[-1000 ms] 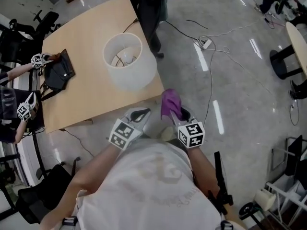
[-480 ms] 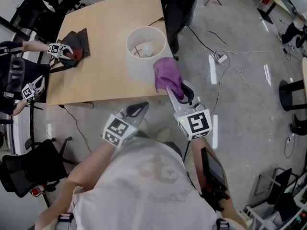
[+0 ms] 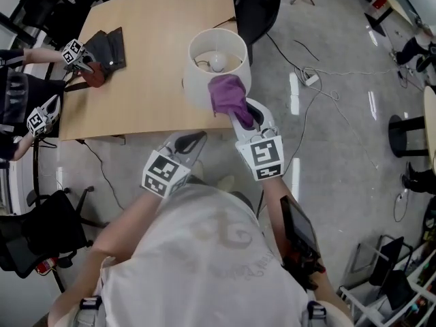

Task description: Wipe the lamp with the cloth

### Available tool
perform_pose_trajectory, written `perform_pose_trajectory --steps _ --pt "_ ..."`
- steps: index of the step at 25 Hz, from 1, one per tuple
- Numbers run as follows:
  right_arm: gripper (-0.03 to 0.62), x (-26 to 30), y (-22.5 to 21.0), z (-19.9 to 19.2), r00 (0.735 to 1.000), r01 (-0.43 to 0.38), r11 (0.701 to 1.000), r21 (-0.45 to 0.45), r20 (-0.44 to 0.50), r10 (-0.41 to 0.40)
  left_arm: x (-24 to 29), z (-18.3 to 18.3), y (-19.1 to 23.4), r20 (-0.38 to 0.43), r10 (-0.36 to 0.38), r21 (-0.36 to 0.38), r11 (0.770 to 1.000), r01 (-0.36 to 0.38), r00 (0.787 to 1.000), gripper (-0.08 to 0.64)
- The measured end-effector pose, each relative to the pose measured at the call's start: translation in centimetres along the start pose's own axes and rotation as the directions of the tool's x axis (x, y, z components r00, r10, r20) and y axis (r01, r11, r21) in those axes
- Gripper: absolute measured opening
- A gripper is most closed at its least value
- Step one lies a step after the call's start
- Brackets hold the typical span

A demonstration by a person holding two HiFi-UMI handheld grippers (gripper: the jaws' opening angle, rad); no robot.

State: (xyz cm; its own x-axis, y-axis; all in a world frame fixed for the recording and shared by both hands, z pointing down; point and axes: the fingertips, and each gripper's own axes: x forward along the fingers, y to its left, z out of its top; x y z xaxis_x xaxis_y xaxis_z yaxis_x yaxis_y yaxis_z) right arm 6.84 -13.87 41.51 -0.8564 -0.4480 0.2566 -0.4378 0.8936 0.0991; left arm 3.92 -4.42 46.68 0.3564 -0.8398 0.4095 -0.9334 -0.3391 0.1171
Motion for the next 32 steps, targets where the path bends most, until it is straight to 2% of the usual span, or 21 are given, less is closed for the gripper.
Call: perform_pose_trajectory --steps 3,7,12,17,20,26,29,32 --pt "0.123 -0.1 0.7 -3.3 0.997 0.001 0.999 0.04 -0.083 0.002 0.1 -0.2 0.0 -0.007 -0.023 0.002 1.0 0.023 1.0 0.002" --pt "0.121 -0.6 1.3 -8.3 0.978 0.03 0.995 0.091 -0.208 -0.01 0.8 -0.1 0.3 -0.016 -0.066 0.018 0.998 0.066 0.998 0.002" --pt "0.12 -2.5 0.6 -11.1 0.963 0.108 0.987 0.123 -0.259 -0.073 1.3 0.4 0.8 -0.002 -0.115 0.044 0.992 0.115 0.993 0.002" --pt "0.118 -5.0 -4.2 -7.6 0.96 0.255 0.955 0.15 -0.155 -0.232 1.6 1.6 2.0 0.024 -0.157 0.046 0.987 0.155 0.987 0.002" --pt "0.118 -4.8 -6.4 -3.8 0.958 0.283 0.951 0.124 -0.088 -0.273 1.9 2.3 2.3 0.035 -0.188 0.055 0.981 0.186 0.982 0.002" --pt "0.118 -3.2 -7.1 1.8 0.96 0.279 0.953 0.116 0.009 -0.282 2.0 3.5 1.8 0.05 -0.269 0.118 0.958 0.261 0.962 0.002" --pt "0.118 -0.5 -6.2 2.9 0.97 0.239 0.967 0.083 0.016 -0.241 1.7 4.6 2.7 0.051 -0.273 0.135 0.955 0.264 0.961 0.002" --pt "0.12 1.3 -5.9 2.2 0.98 0.197 0.98 0.04 -0.016 -0.197 2.4 5.3 2.7 0.046 -0.267 0.137 0.956 0.259 0.963 0.002"
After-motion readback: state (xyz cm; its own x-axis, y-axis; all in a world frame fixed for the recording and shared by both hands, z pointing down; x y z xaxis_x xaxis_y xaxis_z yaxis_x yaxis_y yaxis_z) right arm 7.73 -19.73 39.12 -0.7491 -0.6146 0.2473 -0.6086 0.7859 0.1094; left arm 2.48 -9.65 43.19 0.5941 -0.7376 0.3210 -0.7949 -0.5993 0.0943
